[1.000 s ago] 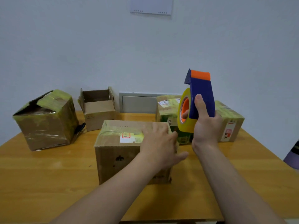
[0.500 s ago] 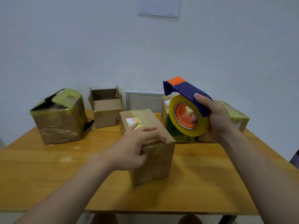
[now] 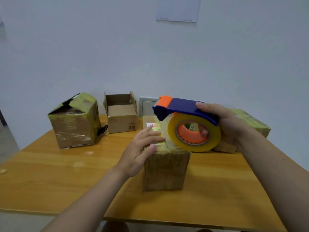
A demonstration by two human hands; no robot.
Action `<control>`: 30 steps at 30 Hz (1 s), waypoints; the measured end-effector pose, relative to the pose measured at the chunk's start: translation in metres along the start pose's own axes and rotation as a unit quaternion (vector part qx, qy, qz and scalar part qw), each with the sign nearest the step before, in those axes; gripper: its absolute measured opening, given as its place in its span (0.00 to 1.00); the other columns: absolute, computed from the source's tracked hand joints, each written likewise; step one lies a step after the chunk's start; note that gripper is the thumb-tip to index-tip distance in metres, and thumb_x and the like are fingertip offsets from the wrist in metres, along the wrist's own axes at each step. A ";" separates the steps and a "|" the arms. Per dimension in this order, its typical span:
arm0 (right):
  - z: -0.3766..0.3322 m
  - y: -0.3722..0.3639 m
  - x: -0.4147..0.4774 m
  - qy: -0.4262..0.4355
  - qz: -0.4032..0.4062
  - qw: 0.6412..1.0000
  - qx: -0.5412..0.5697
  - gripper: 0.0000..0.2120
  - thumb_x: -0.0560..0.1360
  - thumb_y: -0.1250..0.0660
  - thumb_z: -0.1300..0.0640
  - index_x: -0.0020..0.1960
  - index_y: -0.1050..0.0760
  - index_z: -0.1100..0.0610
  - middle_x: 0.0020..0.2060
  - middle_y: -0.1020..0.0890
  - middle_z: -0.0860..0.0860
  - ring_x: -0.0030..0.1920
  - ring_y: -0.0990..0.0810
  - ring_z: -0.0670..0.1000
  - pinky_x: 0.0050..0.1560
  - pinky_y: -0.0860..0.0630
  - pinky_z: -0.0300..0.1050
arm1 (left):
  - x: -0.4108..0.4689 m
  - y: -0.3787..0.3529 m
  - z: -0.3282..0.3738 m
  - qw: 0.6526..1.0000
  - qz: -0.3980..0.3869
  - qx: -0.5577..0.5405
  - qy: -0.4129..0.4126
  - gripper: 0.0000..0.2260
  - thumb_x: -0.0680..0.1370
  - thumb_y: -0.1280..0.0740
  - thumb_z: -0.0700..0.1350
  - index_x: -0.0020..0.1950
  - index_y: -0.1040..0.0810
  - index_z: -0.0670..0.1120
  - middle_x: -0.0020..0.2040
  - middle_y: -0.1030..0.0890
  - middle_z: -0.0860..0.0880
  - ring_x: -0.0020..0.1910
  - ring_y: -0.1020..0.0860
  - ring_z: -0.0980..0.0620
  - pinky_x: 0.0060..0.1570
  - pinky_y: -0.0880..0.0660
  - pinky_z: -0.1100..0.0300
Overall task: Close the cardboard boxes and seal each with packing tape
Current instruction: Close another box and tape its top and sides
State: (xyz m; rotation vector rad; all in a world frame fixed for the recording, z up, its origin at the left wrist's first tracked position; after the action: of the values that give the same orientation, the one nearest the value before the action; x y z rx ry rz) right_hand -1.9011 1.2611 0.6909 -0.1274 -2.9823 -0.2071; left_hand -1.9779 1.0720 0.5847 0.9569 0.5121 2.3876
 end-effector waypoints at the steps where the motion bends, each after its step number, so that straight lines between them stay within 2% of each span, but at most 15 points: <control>1: -0.001 0.001 0.000 -0.006 -0.013 1.000 -0.006 0.25 0.70 0.29 0.43 0.48 0.18 0.67 0.28 0.22 0.59 0.24 0.24 0.52 0.27 0.25 0.41 | 0.003 -0.001 -0.002 1.000 -0.015 -0.014 0.000 0.16 0.84 0.41 0.50 0.69 0.19 0.57 0.74 0.26 0.63 0.82 0.44 0.60 0.77 0.43 0.50; 4: -0.004 0.004 0.000 -0.021 -0.057 0.998 -0.011 0.18 0.71 0.32 0.45 0.41 0.16 0.60 0.25 0.21 0.56 0.23 0.24 0.51 0.26 0.25 0.41 | 0.014 -0.003 -0.005 0.996 -0.055 -0.070 0.023 0.19 0.81 0.40 0.46 0.68 0.18 0.56 0.75 0.26 0.62 0.82 0.46 0.61 0.77 0.42 0.50; 6: -0.005 0.002 0.000 -0.026 -0.089 0.996 -0.005 0.14 0.70 0.31 0.46 0.38 0.15 0.57 0.27 0.19 0.55 0.25 0.21 0.50 0.27 0.24 0.40 | 0.018 -0.002 -0.005 0.990 -0.080 -0.101 0.050 0.19 0.79 0.39 0.45 0.67 0.17 0.55 0.73 0.25 0.65 0.80 0.44 0.66 0.73 0.39 0.58; 7: -0.004 0.001 0.001 -0.027 -0.101 0.994 -0.002 0.12 0.69 0.31 0.48 0.36 0.14 0.55 0.29 0.17 0.53 0.26 0.20 0.49 0.28 0.23 0.39 | 0.020 -0.001 -0.004 0.987 -0.097 -0.111 0.068 0.18 0.79 0.38 0.44 0.66 0.16 0.55 0.71 0.24 0.67 0.78 0.42 0.70 0.72 0.39 0.61; 9: 0.000 -0.004 0.003 -0.027 -0.132 0.991 -0.017 0.11 0.66 0.27 0.47 0.37 0.14 0.55 0.32 0.16 0.52 0.30 0.18 0.48 0.31 0.23 0.39 | 0.026 0.006 0.000 0.983 -0.118 -0.105 0.098 0.15 0.83 0.36 0.42 0.64 0.15 0.54 0.67 0.20 0.65 0.74 0.34 0.70 0.74 0.37 0.58; 11: 0.006 -0.008 0.005 -0.029 -0.149 0.988 -0.030 0.16 0.60 0.23 0.43 0.39 0.14 0.55 0.34 0.15 0.53 0.32 0.18 0.49 0.33 0.22 0.39 | 0.033 0.027 0.012 0.988 -0.065 -0.091 0.108 0.13 0.85 0.37 0.44 0.63 0.15 0.52 0.61 0.15 0.59 0.66 0.24 0.64 0.68 0.31 0.58; 13: 0.010 -0.006 0.009 -0.027 -0.139 0.990 -0.022 0.14 0.59 0.22 0.44 0.35 0.14 0.54 0.31 0.16 0.52 0.29 0.19 0.48 0.31 0.23 0.39 | 0.035 0.045 0.024 0.980 0.018 -0.144 0.138 0.14 0.86 0.40 0.50 0.61 0.15 0.49 0.55 0.13 0.53 0.56 0.17 0.59 0.57 0.26 0.61; 14: 0.010 -0.006 0.010 -0.024 -0.133 0.991 -0.011 0.11 0.61 0.24 0.45 0.33 0.15 0.54 0.30 0.17 0.51 0.28 0.19 0.48 0.30 0.23 0.38 | 0.035 0.045 0.026 0.966 0.030 -0.195 0.169 0.17 0.85 0.40 0.54 0.60 0.15 0.47 0.53 0.13 0.49 0.52 0.16 0.55 0.53 0.23 0.60; 16: 0.009 -0.007 0.010 -0.018 -0.136 0.990 0.003 0.13 0.59 0.21 0.44 0.33 0.15 0.53 0.29 0.17 0.51 0.28 0.19 0.47 0.29 0.23 0.38 | 0.032 0.030 0.031 0.930 -0.004 -0.294 0.222 0.20 0.82 0.36 0.57 0.60 0.17 0.43 0.51 0.13 0.43 0.45 0.15 0.50 0.44 0.20 0.60; 19: 0.009 -0.012 0.010 -0.008 -0.171 0.985 -0.008 0.25 0.52 0.18 0.34 0.35 0.15 0.53 0.31 0.16 0.50 0.29 0.18 0.47 0.31 0.23 0.38 | 0.026 0.011 0.036 0.855 -0.030 -0.440 0.273 0.21 0.77 0.30 0.54 0.62 0.19 0.41 0.48 0.14 0.42 0.39 0.17 0.53 0.37 0.19 0.65; 22: 0.005 -0.013 0.011 0.004 -0.180 0.984 -0.015 0.28 0.54 0.18 0.33 0.40 0.14 0.55 0.34 0.16 0.52 0.31 0.18 0.48 0.32 0.22 0.38 | 0.021 0.002 0.040 0.779 -0.022 -0.553 0.296 0.20 0.73 0.27 0.51 0.60 0.20 0.41 0.45 0.16 0.43 0.32 0.19 0.55 0.31 0.20 0.67; 25: -0.001 -0.014 0.014 0.017 -0.174 0.984 -0.030 0.31 0.55 0.18 0.34 0.43 0.15 0.58 0.35 0.16 0.54 0.32 0.18 0.51 0.33 0.22 0.40 | 0.018 -0.003 0.043 0.723 -0.032 -0.624 0.294 0.30 0.62 0.15 0.47 0.60 0.19 0.40 0.45 0.16 0.42 0.31 0.18 0.54 0.31 0.19 0.64; 27: -0.009 -0.015 0.016 0.029 -0.166 0.985 -0.030 0.36 0.56 0.18 0.34 0.46 0.18 0.64 0.36 0.17 0.57 0.33 0.19 0.53 0.35 0.22 0.42 | 0.017 -0.002 0.045 0.703 -0.041 -0.653 0.280 0.33 0.55 0.11 0.42 0.58 0.16 0.38 0.43 0.16 0.43 0.32 0.17 0.54 0.32 0.18 0.64; 30: -0.020 -0.022 0.014 0.042 -0.180 0.982 -0.035 0.36 0.58 0.19 0.34 0.48 0.19 0.64 0.38 0.17 0.57 0.35 0.19 0.55 0.36 0.22 0.44 | 0.013 0.001 0.047 0.713 -0.042 -0.647 0.269 0.27 0.59 0.13 0.39 0.56 0.14 0.38 0.44 0.18 0.44 0.35 0.18 0.55 0.34 0.19 0.66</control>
State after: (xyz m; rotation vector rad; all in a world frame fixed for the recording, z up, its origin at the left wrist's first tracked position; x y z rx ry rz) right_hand -1.9140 1.2378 0.7097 0.4060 -2.8905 -0.3471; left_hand -1.9532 1.0858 0.6241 -0.4030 -0.8878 2.1099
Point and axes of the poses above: each hand's wrist, its own x-axis towards the middle knuckle, its own y-axis out of the back of the hand, z = x × y, the point moved 10 cm from there along x, towards the middle knuckle
